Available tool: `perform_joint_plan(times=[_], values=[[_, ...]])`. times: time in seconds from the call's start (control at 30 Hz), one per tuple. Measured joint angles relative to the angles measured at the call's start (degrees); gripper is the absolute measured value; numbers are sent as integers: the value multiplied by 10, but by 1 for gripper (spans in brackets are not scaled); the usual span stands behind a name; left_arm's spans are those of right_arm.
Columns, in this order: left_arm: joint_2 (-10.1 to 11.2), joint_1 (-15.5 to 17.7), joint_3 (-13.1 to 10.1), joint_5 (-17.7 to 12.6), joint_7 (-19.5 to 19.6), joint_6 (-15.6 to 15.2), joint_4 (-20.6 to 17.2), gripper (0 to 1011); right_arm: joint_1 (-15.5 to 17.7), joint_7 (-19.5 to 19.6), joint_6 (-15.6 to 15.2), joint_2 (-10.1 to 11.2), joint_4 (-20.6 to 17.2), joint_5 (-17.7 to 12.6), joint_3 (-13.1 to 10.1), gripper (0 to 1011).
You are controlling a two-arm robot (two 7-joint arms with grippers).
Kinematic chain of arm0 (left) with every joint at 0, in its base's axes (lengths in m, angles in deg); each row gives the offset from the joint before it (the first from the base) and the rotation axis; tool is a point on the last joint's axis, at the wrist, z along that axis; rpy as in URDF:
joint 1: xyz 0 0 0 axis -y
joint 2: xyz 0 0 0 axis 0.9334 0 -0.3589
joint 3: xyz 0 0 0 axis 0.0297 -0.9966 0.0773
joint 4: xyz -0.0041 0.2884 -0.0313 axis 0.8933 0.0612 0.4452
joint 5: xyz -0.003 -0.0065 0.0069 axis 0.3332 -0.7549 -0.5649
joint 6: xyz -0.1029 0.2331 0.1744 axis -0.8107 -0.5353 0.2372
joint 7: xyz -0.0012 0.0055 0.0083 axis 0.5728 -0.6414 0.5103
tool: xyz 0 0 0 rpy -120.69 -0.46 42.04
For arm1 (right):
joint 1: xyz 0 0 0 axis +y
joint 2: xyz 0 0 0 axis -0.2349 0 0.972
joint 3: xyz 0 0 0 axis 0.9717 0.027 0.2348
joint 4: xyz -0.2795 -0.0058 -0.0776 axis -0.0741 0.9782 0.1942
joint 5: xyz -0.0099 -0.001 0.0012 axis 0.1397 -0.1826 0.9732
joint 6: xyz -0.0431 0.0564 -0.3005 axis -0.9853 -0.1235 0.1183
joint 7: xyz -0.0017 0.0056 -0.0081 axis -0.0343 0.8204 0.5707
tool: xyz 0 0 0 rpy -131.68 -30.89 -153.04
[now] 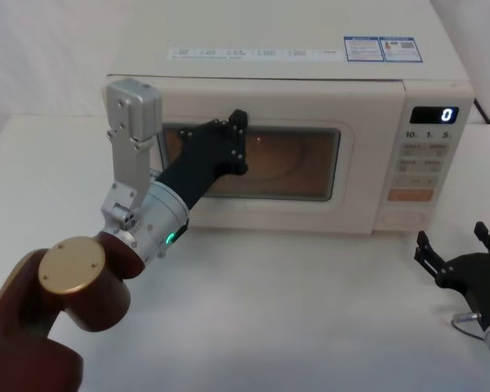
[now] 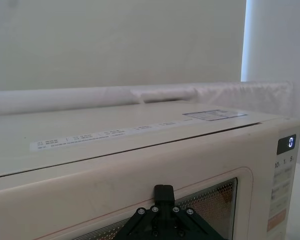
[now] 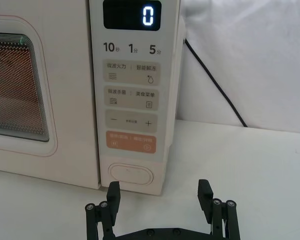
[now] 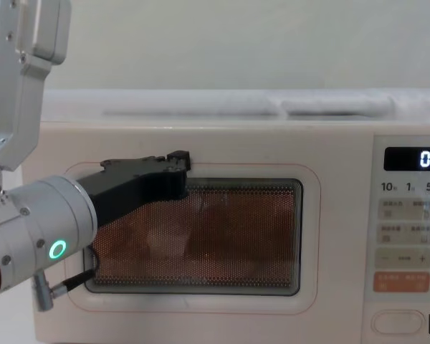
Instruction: Press the button to open the microwave door with one hand; close the microwave door with the other hand.
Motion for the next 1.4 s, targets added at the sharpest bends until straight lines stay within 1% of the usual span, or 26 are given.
perform_joint_plan(times=[0.53, 0.73, 0.87, 1.1, 1.27, 1.4], values=[[-1, 4, 4, 3, 0, 2, 6, 0, 0, 0, 0, 0, 0, 0, 0, 1002], [0, -2, 5, 8, 2, 2, -2, 0, 0, 0, 0, 0, 0, 0, 0, 1002], [4, -12, 7, 17, 7, 0, -14, 0, 0, 0, 0, 0, 0, 0, 0, 1002], [17, -48, 6, 33, 11, -1, -56, 0, 0, 0, 0, 0, 0, 0, 0, 1002], [26, -74, 9, 35, 7, 1, -81, 0, 0, 0, 0, 0, 0, 0, 0, 1002], [36, -103, 15, 31, -2, 8, -104, 0, 0, 0, 0, 0, 0, 0, 0, 1002]])
